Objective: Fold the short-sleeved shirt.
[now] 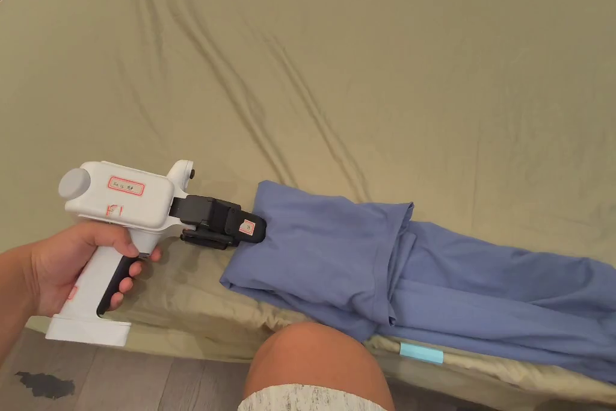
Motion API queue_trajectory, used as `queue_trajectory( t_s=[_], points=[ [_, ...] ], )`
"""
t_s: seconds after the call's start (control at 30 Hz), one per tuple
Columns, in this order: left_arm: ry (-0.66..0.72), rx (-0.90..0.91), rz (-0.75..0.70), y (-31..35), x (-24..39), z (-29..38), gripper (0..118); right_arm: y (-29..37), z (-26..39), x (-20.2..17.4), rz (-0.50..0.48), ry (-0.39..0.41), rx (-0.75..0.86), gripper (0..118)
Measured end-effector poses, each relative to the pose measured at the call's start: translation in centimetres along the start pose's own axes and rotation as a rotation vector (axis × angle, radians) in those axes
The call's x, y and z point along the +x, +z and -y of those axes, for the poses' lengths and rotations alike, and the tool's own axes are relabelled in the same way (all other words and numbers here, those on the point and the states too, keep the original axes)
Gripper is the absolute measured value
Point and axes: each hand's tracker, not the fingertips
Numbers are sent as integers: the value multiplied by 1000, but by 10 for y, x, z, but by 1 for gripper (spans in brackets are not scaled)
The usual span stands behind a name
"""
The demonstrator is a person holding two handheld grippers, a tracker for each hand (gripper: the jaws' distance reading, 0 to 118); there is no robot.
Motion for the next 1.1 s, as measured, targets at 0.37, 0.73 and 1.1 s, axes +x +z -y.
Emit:
queue_trajectory(
  t_s=[0.37,0.73,1.1],
  points=[
    [1,-21,62,-16,2,-7,20,-5,-4,-1,10,-6,-6,0],
    [-42,19,1,17,21,-1,9,2,-10,-5,14,2,15,0],
    [-75,66,-143,64,41,3,8,12,-10,-9,10,3,46,0]
  ],
)
